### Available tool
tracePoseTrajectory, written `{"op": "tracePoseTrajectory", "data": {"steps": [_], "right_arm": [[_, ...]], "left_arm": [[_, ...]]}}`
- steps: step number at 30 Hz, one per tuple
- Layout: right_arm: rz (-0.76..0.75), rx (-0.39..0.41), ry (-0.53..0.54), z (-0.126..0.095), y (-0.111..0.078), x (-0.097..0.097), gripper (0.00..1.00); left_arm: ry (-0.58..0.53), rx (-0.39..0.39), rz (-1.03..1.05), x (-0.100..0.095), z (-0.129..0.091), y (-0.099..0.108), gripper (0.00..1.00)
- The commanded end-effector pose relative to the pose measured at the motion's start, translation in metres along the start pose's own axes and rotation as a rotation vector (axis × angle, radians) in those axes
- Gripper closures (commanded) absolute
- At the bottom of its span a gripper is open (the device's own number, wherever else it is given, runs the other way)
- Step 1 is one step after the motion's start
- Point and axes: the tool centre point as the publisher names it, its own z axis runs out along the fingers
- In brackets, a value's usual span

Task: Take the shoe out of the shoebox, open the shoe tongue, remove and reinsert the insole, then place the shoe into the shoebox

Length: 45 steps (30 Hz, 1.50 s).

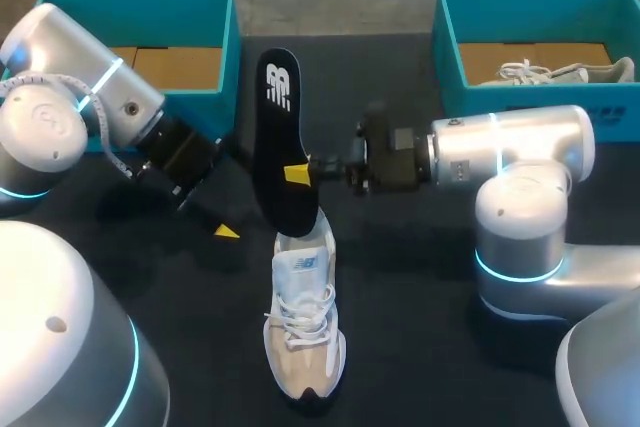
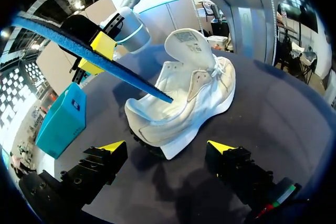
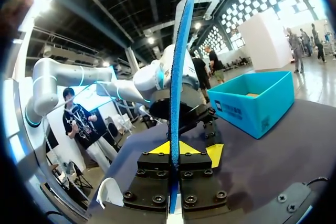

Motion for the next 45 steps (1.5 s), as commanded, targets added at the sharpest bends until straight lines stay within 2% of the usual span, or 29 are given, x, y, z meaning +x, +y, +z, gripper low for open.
{"op": "tracePoseTrajectory", "data": {"steps": [1,45], "right_arm": [[0.001,0.006,0.001,0.005,0.000,-0.001,1.00],[-0.005,0.027,0.018,0.006,-0.014,0.006,1.00]], "left_arm": [[0.001,-0.002,0.001,0.000,0.000,0.000,0.00],[0.001,-0.002,0.001,0.000,0.000,0.000,0.00]]}}
